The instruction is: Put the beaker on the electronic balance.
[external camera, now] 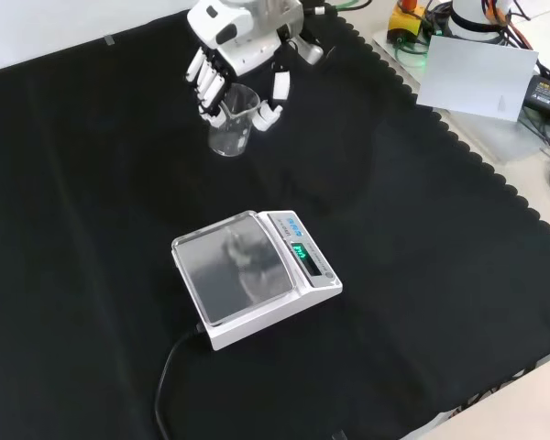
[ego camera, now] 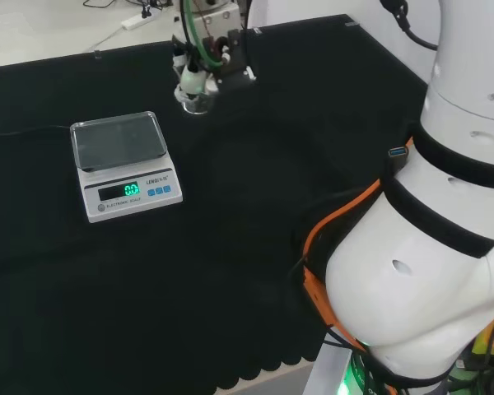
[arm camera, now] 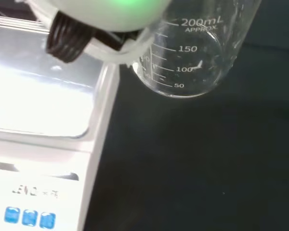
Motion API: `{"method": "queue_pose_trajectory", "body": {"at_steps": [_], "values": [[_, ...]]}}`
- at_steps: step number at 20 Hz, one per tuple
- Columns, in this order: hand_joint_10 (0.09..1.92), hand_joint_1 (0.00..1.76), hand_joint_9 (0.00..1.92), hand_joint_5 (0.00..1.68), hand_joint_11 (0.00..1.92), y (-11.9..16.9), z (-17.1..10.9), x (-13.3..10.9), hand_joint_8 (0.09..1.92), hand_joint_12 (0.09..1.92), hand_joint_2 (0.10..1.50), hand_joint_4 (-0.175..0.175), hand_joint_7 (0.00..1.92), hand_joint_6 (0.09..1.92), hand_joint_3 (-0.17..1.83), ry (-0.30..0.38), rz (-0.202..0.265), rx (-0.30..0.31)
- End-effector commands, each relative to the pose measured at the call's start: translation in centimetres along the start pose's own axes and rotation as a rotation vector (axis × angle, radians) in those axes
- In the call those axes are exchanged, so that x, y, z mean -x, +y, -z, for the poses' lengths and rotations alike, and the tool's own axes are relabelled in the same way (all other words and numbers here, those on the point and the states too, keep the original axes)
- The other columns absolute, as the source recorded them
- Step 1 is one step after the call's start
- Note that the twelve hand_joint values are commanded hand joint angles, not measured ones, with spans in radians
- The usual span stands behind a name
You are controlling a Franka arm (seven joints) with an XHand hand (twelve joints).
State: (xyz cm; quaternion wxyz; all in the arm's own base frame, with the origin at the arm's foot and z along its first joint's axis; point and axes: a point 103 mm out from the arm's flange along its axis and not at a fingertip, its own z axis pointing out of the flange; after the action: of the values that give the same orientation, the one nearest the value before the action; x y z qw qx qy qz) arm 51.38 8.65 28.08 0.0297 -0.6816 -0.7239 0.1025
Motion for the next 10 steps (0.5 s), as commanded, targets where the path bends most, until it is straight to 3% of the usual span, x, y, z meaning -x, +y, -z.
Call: {"method": "queue_pose_trajectory", "body": {"at_steps": [1,10], "values": [[0.61,1.14,1.00,0.66,0.67,0.9,0.0,-3.8,0.69,1.28,0.56,-0.037,0.81,1.03,0.70,-0.012,0.029,-0.016],[0.60,1.14,1.01,0.66,0.67,1.8,-1.0,-7.6,0.69,1.27,0.56,-0.038,0.82,1.04,0.70,-0.035,0.068,-0.039]]}}
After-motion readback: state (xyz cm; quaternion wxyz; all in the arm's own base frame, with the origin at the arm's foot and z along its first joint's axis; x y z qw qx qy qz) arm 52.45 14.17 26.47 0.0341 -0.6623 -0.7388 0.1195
